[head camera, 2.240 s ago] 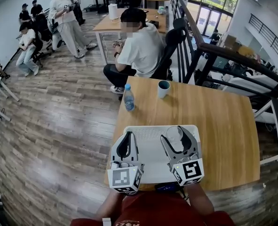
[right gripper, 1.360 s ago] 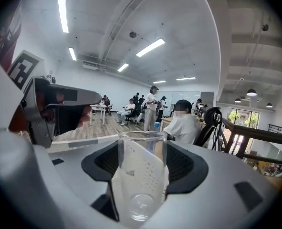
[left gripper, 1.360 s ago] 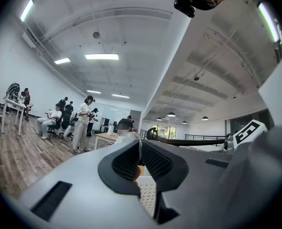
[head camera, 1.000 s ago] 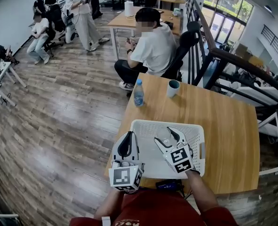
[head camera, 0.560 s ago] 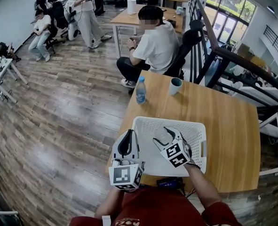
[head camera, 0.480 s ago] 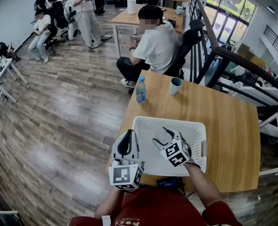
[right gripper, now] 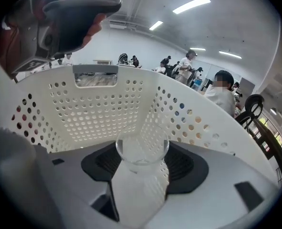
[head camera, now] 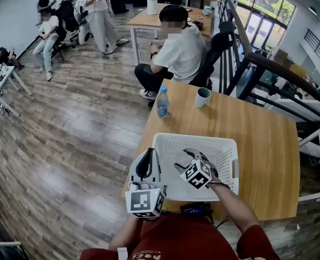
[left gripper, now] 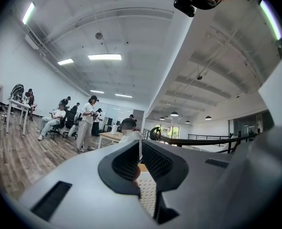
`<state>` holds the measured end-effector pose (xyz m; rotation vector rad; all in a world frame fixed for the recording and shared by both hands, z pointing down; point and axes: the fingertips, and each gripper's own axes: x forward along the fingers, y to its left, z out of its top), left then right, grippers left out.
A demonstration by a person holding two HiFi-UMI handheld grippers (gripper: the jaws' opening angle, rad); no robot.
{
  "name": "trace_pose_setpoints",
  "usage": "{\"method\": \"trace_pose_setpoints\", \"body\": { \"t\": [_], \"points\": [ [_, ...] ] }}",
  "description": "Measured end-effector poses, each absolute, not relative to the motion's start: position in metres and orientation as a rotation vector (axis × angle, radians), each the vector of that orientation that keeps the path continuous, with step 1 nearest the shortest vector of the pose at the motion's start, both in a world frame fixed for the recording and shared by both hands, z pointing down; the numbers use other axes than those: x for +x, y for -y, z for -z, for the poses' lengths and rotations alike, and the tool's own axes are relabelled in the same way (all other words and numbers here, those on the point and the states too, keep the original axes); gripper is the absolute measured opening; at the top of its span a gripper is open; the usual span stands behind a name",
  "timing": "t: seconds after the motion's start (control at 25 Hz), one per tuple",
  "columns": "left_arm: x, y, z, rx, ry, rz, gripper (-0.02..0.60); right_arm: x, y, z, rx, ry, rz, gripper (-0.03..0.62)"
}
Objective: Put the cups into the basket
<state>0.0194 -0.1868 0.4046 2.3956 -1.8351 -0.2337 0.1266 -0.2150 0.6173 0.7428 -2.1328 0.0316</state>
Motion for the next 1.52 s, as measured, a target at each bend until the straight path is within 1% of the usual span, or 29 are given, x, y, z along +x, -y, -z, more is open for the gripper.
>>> {"method": "trace_pose_setpoints", "body": {
  "t": [0.8, 1.52],
  "points": [
    [0.022, 0.190, -0.403, 2.406, 1.810, 0.240, 0.023, 0.124, 0.201, -0.643, 0.648, 2.066, -0.053, 0.285],
    [0.023, 0.191, -0.407, 2.408, 1.796, 0.228, 0.023, 0.142, 0.200, -0.647, 0.625, 2.013, -0.137, 0.285]
  ]
}}
